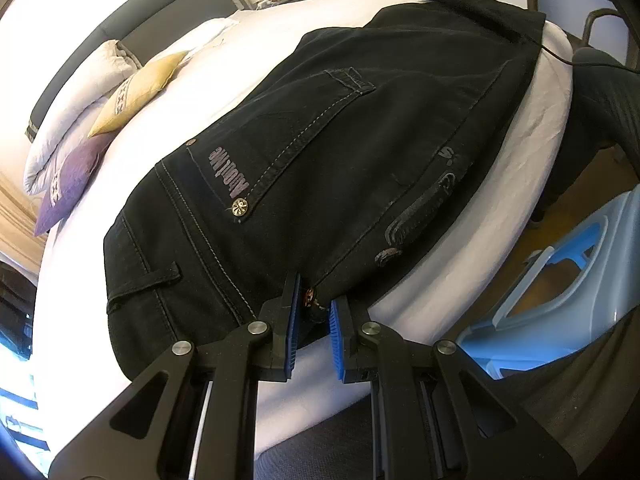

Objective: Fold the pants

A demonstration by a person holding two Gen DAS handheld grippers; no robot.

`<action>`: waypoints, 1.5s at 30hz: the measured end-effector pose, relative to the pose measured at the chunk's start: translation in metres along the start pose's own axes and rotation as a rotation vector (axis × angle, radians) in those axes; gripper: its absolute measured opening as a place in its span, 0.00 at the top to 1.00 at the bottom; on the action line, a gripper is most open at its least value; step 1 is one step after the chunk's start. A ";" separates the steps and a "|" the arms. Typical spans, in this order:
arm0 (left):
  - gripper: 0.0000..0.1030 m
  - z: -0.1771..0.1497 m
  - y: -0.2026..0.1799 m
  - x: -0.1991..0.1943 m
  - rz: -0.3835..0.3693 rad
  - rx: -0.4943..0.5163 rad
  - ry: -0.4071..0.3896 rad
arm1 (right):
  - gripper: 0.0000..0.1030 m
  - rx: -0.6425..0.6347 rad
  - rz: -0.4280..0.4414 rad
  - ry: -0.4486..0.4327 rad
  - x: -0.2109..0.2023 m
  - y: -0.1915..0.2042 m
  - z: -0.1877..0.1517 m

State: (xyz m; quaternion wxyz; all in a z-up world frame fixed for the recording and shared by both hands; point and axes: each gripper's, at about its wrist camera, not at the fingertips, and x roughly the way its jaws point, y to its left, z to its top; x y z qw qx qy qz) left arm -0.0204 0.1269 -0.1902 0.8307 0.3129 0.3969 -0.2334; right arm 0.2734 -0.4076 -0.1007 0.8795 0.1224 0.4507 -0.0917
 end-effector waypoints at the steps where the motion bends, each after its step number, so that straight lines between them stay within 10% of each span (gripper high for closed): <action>1: 0.88 0.001 0.000 0.000 0.000 -0.004 0.004 | 0.91 0.017 0.018 -0.037 -0.017 -0.009 -0.004; 10: 0.87 0.011 0.013 0.003 -0.028 -0.131 0.039 | 0.91 0.309 0.122 -0.225 -0.108 -0.122 -0.092; 15: 0.87 0.022 0.023 0.000 -0.041 -0.271 0.059 | 0.90 0.593 0.115 -0.089 -0.072 -0.189 -0.162; 36: 0.87 0.060 0.033 -0.034 -0.006 -0.554 0.061 | 0.92 0.684 0.155 -0.143 -0.070 -0.218 -0.215; 45: 0.83 0.045 -0.003 -0.013 0.138 -0.228 0.083 | 0.92 0.682 0.160 -0.148 -0.069 -0.223 -0.226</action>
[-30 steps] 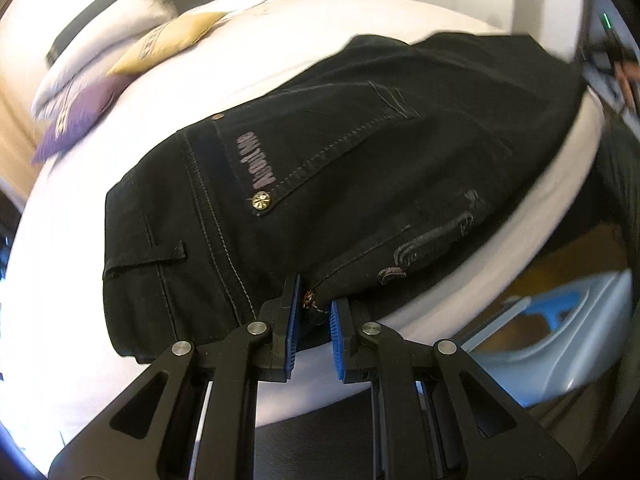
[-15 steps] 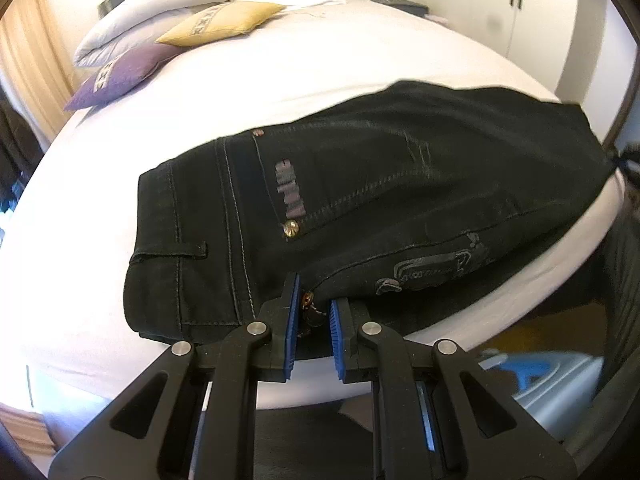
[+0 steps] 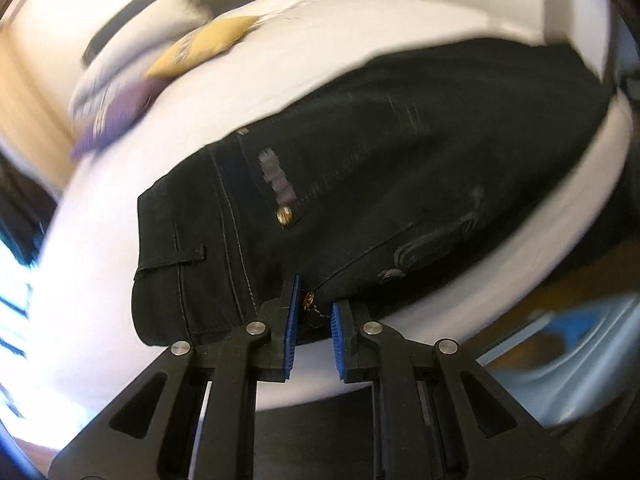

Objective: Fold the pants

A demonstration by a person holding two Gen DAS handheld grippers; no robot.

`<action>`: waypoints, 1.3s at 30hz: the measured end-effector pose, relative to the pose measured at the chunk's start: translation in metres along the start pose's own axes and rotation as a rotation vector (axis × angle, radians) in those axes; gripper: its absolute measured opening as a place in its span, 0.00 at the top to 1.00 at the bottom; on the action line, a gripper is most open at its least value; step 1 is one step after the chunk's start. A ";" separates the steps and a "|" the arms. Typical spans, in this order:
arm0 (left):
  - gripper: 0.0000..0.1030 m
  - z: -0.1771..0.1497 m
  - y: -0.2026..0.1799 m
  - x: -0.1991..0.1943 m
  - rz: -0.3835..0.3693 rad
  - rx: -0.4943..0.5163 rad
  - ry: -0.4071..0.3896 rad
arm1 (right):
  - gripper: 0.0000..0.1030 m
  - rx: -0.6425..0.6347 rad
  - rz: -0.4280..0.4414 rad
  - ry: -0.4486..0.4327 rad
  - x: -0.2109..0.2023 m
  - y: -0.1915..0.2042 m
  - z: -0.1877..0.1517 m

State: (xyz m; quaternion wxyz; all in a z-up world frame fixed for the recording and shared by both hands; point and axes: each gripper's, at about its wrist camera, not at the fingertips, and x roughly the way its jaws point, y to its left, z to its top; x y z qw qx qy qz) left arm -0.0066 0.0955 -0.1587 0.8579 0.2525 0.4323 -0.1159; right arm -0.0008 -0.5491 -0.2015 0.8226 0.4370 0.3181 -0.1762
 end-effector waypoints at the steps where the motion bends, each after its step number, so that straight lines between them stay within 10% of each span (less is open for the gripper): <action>1: 0.82 -0.006 -0.004 0.005 0.023 0.049 0.002 | 0.92 0.003 0.005 0.001 -0.001 0.000 0.000; 10: 0.77 -0.019 -0.019 0.000 0.098 0.190 -0.005 | 0.88 0.034 0.027 0.053 -0.007 -0.007 0.004; 12: 0.74 -0.021 -0.022 -0.002 0.101 0.217 0.013 | 0.60 0.038 -0.015 0.060 -0.015 -0.006 0.008; 15: 0.24 -0.021 -0.022 -0.003 0.086 0.234 0.061 | 0.49 0.054 -0.103 0.019 -0.035 -0.012 0.015; 22: 0.20 -0.044 -0.024 -0.034 0.008 0.324 0.126 | 0.49 -0.065 0.035 0.010 -0.061 0.037 0.011; 29: 0.20 0.045 0.003 -0.063 -0.126 -0.056 -0.118 | 0.49 -0.309 0.350 0.212 -0.013 0.144 -0.047; 33: 0.20 0.092 0.006 -0.022 -0.271 -0.233 -0.156 | 0.49 -0.311 0.263 0.331 0.030 0.136 -0.073; 36: 0.20 0.085 0.006 0.029 -0.244 -0.279 -0.039 | 0.85 -0.244 0.245 0.349 0.040 0.097 -0.070; 39: 0.20 0.048 0.033 0.047 -0.272 -0.405 -0.016 | 0.88 -0.193 0.197 0.307 0.026 0.064 -0.049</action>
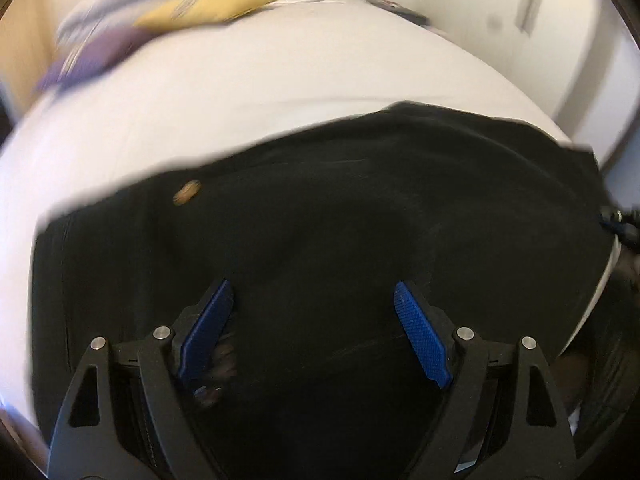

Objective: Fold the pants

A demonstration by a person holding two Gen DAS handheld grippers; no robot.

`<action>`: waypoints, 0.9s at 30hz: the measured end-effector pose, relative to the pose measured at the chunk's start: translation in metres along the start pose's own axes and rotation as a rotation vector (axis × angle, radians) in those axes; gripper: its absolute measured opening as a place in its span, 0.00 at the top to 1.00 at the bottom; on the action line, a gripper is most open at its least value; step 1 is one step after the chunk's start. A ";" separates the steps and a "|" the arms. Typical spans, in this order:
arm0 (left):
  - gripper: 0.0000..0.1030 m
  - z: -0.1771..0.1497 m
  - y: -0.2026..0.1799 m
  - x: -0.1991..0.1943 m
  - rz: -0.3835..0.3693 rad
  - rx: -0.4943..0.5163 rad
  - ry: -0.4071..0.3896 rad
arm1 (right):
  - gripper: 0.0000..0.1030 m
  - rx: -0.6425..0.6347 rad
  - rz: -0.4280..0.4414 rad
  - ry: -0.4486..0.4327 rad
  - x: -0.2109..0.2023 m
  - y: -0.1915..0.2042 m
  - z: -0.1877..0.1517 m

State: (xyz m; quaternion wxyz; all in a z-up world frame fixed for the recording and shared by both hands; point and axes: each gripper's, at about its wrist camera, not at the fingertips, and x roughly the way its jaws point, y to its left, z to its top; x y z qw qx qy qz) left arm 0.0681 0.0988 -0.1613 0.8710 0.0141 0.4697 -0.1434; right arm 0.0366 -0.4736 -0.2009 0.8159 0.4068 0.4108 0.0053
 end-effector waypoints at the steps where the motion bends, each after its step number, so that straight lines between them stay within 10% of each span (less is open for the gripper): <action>1: 0.19 -0.008 0.014 -0.010 -0.017 -0.048 -0.022 | 0.88 0.010 -0.029 -0.021 -0.011 -0.009 0.004; 6: 0.19 -0.005 0.023 -0.055 0.006 -0.083 -0.094 | 0.73 -0.026 -0.107 -0.068 -0.040 -0.001 0.017; 12: 0.19 0.073 -0.024 -0.026 -0.109 -0.044 -0.168 | 0.51 -0.217 0.230 0.078 0.032 0.118 0.009; 18: 0.19 0.090 -0.043 0.055 -0.053 -0.070 0.006 | 0.46 -0.195 0.450 0.262 0.146 0.188 0.004; 22: 0.19 0.069 -0.025 0.045 -0.022 -0.082 -0.016 | 0.58 -0.207 0.320 0.348 0.203 0.180 -0.003; 27: 0.19 0.057 0.003 0.033 0.020 -0.130 -0.038 | 0.78 -0.020 0.310 0.186 0.150 0.084 0.033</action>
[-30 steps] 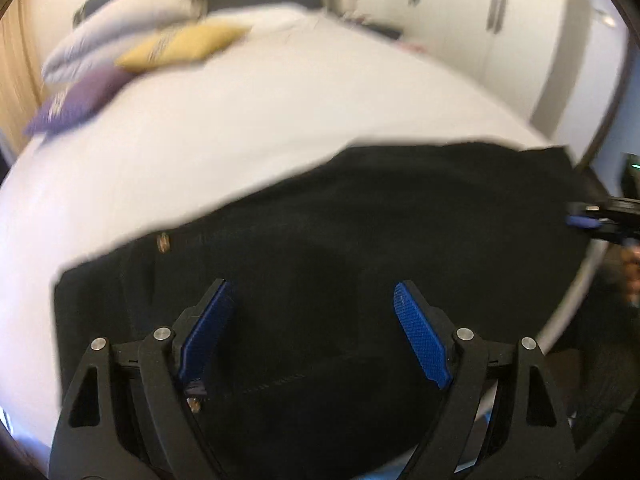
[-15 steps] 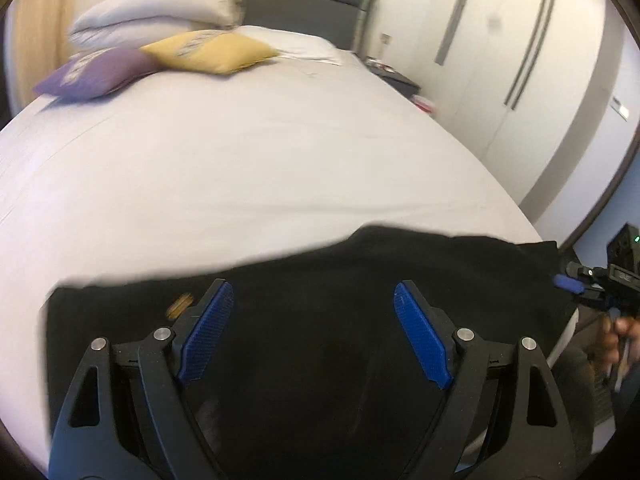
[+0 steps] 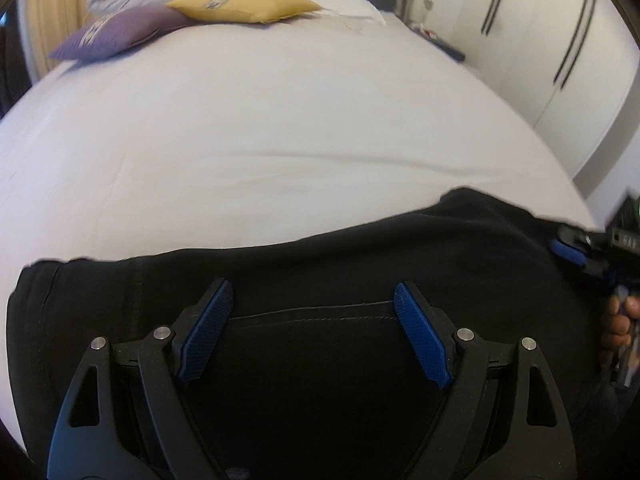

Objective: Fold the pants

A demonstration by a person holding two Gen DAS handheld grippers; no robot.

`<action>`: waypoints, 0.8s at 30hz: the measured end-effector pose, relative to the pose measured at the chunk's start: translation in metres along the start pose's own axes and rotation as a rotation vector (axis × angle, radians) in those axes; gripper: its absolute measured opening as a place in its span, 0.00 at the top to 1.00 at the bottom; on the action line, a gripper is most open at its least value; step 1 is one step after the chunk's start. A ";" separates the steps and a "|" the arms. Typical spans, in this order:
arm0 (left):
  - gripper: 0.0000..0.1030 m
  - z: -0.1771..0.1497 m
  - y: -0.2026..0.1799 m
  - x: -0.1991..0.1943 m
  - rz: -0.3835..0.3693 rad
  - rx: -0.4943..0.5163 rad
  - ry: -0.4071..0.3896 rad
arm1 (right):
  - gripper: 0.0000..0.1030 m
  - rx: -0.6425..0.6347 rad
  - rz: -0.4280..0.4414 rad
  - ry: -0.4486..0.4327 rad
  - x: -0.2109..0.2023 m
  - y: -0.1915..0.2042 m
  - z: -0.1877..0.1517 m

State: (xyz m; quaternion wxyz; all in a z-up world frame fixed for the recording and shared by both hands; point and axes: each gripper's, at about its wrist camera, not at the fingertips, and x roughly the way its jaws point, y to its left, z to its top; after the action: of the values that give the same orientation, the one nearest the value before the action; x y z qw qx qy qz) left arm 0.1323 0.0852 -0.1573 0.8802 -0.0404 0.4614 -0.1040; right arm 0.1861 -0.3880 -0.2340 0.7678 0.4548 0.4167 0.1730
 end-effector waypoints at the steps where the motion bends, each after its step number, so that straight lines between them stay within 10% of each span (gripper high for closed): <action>1: 0.19 0.005 0.005 0.000 0.002 -0.001 -0.001 | 0.77 0.034 -0.031 -0.066 -0.034 -0.018 0.002; 4: 0.19 0.007 -0.002 -0.016 0.030 0.010 -0.033 | 0.65 0.122 -0.193 -0.246 -0.136 -0.059 -0.003; 6: 0.19 0.003 -0.009 -0.029 -0.004 0.004 -0.063 | 0.34 0.178 -0.214 -0.347 -0.197 -0.074 -0.019; 10: 0.19 -0.023 -0.036 -0.080 -0.067 -0.018 -0.130 | 0.23 0.327 -0.205 -0.499 -0.289 -0.114 -0.061; 24: 0.19 -0.059 -0.128 -0.142 -0.252 -0.082 -0.108 | 0.23 0.545 0.028 -0.527 -0.255 -0.151 -0.078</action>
State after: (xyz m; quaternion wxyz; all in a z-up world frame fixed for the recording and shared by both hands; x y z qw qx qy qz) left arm -0.0132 -0.0071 -0.0559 0.8812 -0.1395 0.4086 -0.1924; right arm -0.0449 -0.5887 -0.2567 0.6973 0.6768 0.2291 -0.0566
